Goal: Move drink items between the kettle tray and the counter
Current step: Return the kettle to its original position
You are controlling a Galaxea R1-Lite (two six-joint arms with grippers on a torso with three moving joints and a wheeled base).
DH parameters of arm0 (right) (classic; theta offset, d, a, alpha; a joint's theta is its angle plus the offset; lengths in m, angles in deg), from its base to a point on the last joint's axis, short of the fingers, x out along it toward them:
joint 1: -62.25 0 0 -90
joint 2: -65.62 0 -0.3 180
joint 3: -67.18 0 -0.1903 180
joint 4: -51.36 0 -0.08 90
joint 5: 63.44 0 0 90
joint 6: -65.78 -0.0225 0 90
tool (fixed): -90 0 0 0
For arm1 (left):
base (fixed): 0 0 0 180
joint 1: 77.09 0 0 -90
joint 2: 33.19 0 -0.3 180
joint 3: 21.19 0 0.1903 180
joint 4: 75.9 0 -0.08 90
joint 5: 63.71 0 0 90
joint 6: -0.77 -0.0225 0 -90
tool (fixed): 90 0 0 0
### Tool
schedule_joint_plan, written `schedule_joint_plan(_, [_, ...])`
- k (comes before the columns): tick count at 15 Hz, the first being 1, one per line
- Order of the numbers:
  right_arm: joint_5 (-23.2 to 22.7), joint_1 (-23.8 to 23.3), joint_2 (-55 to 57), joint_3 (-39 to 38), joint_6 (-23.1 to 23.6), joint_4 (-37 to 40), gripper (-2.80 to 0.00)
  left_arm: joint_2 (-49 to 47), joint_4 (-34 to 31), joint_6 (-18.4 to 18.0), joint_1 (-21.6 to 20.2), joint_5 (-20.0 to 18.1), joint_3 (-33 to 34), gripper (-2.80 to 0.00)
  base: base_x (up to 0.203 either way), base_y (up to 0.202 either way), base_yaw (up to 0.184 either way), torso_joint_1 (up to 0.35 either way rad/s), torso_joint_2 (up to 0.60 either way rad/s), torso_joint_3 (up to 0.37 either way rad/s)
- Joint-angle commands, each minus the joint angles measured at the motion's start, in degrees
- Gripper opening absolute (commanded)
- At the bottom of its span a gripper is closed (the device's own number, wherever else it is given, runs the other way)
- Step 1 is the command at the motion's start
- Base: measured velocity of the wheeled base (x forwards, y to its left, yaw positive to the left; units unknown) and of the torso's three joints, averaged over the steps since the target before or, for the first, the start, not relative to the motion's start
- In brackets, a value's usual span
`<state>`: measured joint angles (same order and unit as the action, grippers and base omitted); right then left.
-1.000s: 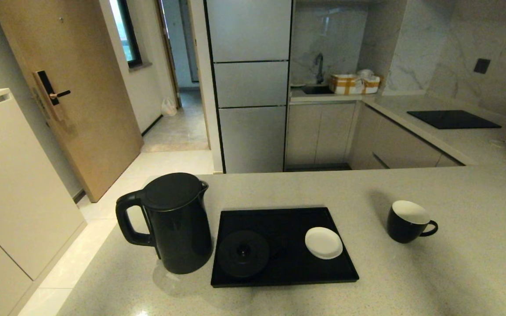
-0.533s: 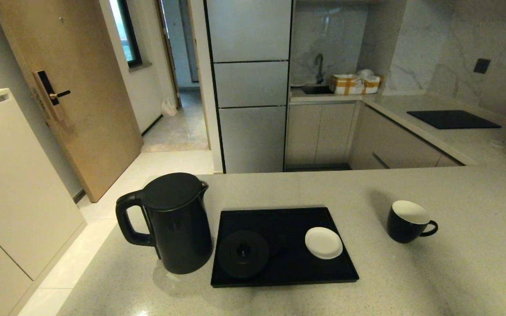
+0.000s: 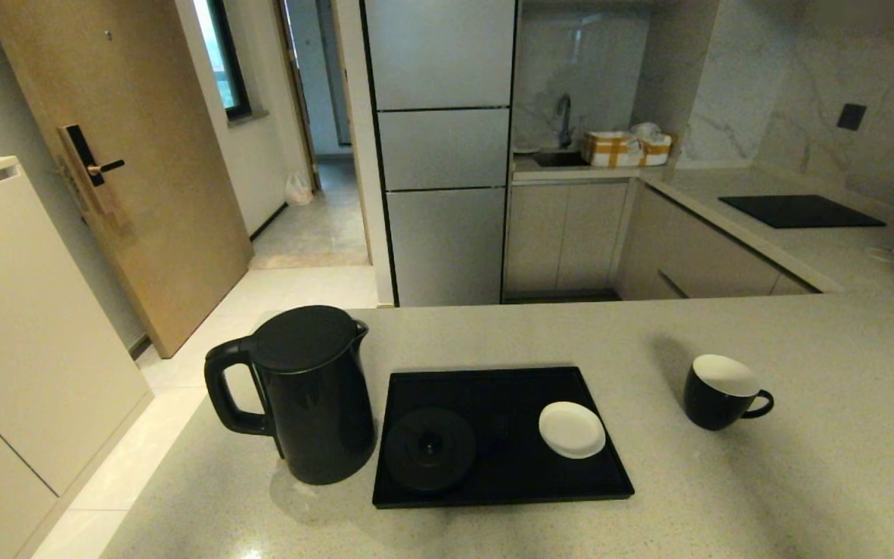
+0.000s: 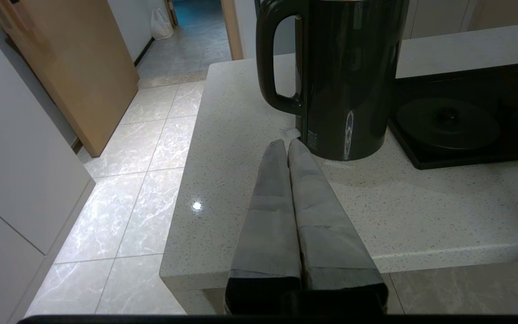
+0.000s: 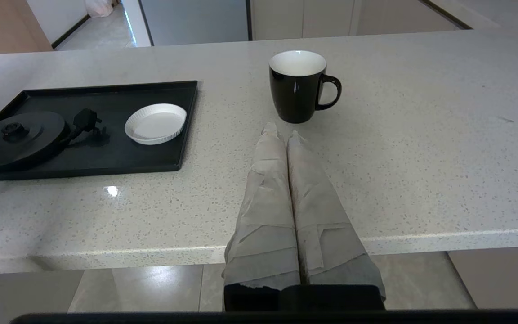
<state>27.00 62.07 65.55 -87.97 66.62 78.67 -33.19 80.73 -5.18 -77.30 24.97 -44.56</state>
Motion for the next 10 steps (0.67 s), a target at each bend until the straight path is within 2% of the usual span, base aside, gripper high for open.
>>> schedule_joint_plan(1, [0.0, 0.0, 0.1, 0.0, 0.0, 0.0, -2.8, -0.1, 0.0, 0.0, 0.0, 0.0, 0.0, -2.8, 0.0, 0.0, 0.0, 0.0, 0.0, 0.0])
schedule_joint_plan(10, [0.0, 0.0, 0.1, 0.0, 0.0, 0.0, -2.8, -0.1, 0.0, 0.0, 0.0, 0.0, 0.1, -2.8, 0.0, 0.0, 0.0, 0.0, 0.0, 0.0])
